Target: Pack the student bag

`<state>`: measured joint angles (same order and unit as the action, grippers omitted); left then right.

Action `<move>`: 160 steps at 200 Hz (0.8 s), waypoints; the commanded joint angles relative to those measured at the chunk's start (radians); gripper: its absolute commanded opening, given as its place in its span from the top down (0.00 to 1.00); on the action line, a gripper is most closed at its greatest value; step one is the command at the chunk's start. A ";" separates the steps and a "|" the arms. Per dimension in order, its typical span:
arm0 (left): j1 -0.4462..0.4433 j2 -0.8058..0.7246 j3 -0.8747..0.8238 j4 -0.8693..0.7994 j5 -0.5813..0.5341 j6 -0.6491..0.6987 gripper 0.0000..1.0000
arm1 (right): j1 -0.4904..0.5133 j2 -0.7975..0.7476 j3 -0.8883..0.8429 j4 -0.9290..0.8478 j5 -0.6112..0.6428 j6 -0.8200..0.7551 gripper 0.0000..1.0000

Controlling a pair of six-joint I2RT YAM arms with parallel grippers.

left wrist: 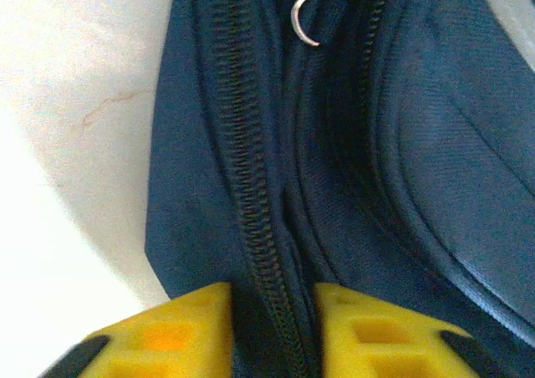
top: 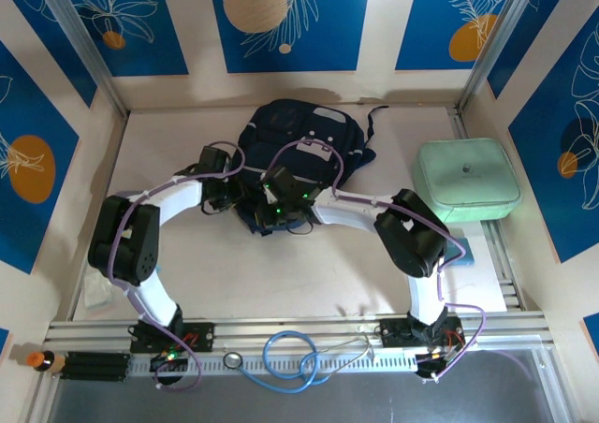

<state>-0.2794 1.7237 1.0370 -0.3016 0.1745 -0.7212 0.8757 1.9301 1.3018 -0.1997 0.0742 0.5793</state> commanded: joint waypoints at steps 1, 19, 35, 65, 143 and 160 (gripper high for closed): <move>-0.003 0.015 0.009 -0.002 -0.068 0.022 0.82 | 0.032 -0.034 0.019 -0.087 0.075 -0.014 1.00; -0.002 0.007 0.008 -0.003 -0.084 0.034 0.90 | 0.055 -0.072 0.002 -0.142 0.179 -0.005 1.00; -0.001 0.001 0.009 -0.003 -0.097 0.039 0.95 | 0.071 -0.107 -0.015 -0.198 0.262 0.030 1.00; 0.003 -0.011 0.009 0.008 -0.109 0.040 1.00 | 0.080 -0.178 -0.081 -0.269 0.408 0.148 1.00; 0.017 -0.030 0.014 0.004 -0.109 0.058 1.00 | 0.052 -0.265 -0.189 -0.346 0.575 0.311 1.00; 0.023 -0.035 0.010 0.004 -0.109 0.064 1.00 | 0.024 -0.282 -0.208 -0.346 0.585 0.301 1.00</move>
<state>-0.2852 1.7161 1.0370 -0.3084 0.1505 -0.6968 0.9344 1.7218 1.1362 -0.4141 0.5659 0.8398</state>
